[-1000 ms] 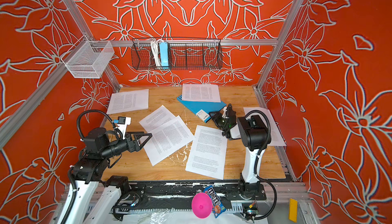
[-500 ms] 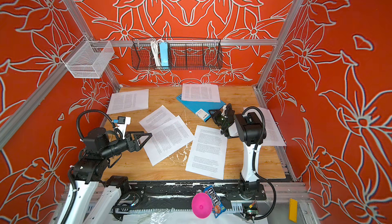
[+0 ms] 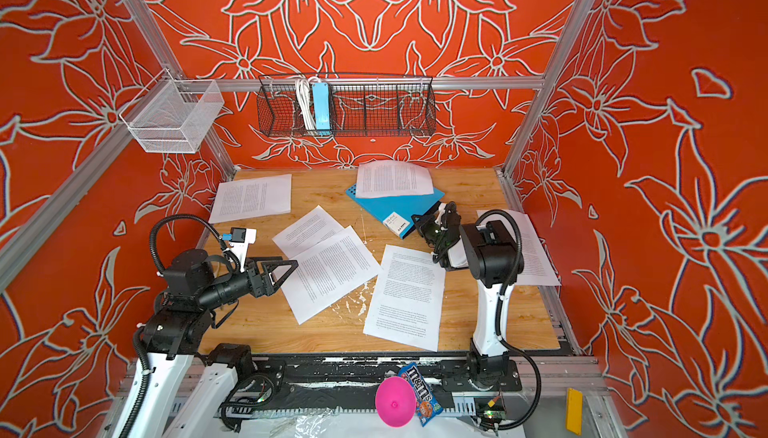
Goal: Put the files into the folder
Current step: 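Grasp the blue folder's cover edge with the right gripper, then lift and swing the folder cover open with the right gripper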
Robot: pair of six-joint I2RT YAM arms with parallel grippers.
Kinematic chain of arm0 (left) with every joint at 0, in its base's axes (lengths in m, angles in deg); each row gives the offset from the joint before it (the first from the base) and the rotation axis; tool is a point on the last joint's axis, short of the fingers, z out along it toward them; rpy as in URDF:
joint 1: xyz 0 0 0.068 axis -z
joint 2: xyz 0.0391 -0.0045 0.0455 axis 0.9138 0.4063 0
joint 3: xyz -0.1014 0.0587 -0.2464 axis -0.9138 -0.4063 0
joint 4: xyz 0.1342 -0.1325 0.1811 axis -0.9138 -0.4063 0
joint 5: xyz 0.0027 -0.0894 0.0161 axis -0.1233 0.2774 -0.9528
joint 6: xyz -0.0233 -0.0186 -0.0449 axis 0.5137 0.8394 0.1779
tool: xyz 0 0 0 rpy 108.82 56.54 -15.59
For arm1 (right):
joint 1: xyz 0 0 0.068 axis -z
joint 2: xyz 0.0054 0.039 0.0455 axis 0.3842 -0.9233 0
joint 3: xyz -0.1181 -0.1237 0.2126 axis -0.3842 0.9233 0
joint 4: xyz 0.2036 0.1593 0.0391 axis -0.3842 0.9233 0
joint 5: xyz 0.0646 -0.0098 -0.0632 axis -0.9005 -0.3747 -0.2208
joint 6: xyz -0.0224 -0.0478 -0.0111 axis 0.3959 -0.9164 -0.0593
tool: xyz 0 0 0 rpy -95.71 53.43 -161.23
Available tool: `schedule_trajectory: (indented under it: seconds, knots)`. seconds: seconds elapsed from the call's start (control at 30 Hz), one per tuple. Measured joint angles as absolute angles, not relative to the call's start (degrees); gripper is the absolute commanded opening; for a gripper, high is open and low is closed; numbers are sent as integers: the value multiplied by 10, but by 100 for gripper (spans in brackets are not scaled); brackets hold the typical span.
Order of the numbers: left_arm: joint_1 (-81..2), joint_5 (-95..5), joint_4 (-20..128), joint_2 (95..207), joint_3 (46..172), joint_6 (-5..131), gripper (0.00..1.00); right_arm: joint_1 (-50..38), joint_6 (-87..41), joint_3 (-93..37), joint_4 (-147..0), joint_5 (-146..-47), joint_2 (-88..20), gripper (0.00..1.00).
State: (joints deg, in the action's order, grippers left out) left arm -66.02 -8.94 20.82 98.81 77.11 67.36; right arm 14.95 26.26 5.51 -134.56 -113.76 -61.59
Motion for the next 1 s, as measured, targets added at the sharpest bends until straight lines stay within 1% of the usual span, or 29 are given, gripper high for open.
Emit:
schedule_trajectory:
  seconds: [0.17,0.3,0.47,0.6,0.77,1.0]
  knots:
    - [-660,-89,209,988,771,674,97,139,216,86,-1293,-1125,-475,0]
    - [-660,-89,211,986,771,674,97,128,167,95,-1181,-1093,-358,0]
    - [-660,-89,213,980,770,674,97,89,81,95,-1026,-1016,-223,0]
    - [-660,-89,216,974,766,674,97,57,26,94,-934,-969,-160,0]
    - [-660,-89,216,971,764,674,97,45,-5,120,-862,-903,-102,0]
    - [-660,-89,216,971,764,674,97,35,-30,160,-845,-839,-15,0]
